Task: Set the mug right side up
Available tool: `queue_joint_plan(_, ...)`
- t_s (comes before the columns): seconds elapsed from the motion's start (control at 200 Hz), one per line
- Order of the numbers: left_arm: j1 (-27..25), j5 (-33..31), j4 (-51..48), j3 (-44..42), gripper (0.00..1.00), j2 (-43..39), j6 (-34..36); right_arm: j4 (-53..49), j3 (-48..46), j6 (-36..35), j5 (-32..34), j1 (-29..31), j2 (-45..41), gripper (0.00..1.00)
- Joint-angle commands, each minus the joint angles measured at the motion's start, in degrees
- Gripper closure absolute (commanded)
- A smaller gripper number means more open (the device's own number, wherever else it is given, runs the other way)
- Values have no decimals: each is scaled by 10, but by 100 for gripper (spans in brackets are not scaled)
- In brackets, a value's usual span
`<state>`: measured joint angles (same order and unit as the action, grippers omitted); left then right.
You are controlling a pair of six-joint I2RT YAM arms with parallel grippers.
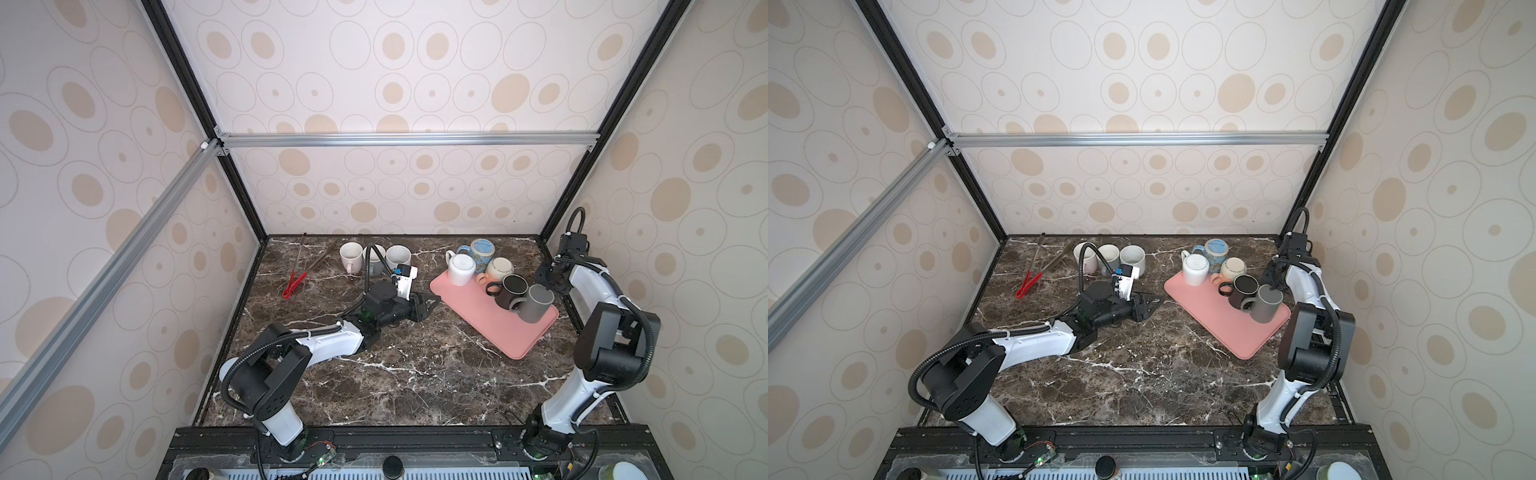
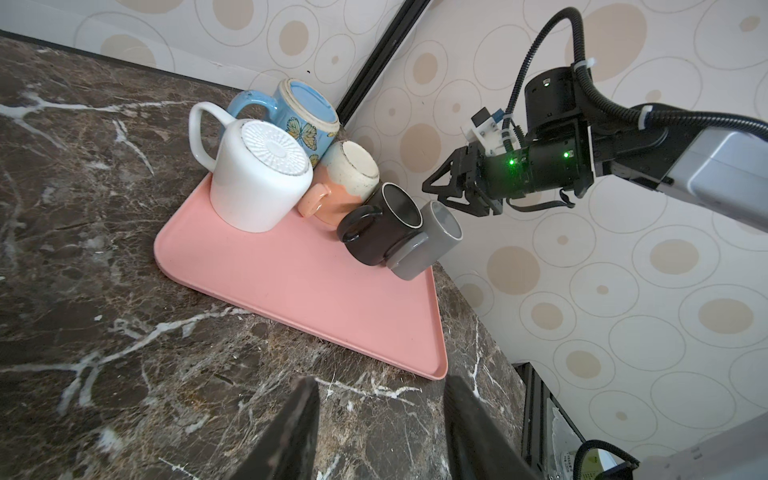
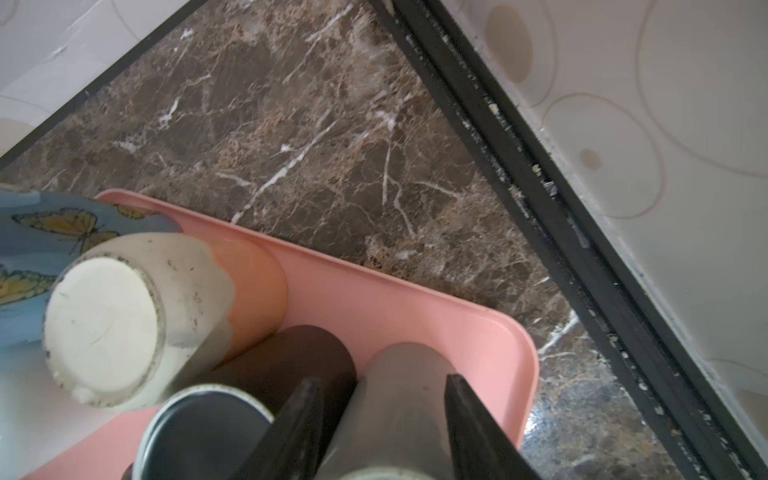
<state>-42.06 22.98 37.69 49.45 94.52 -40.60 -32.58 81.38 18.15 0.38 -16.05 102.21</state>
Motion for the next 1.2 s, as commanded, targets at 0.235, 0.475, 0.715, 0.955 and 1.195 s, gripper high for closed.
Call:
queue_joint_plan(0.235,-5,21,4,47,51,30,10,-5,-91,5,-67,1,-60,54)
queue_joint_plan(0.475,-16,16,-27,60,52,41,48,2,-149,4,-91,17,-107,55)
queue_joint_plan(0.715,-41,-33,-131,90,52,51,222,21,-181,7,-120,32,-131,55)
queue_joint_plan(0.955,-90,-97,-234,162,51,78,385,26,-184,14,-127,67,-144,54)
queue_joint_plan(1.195,-156,-123,-286,281,44,176,417,7,-158,9,-121,68,-170,52)
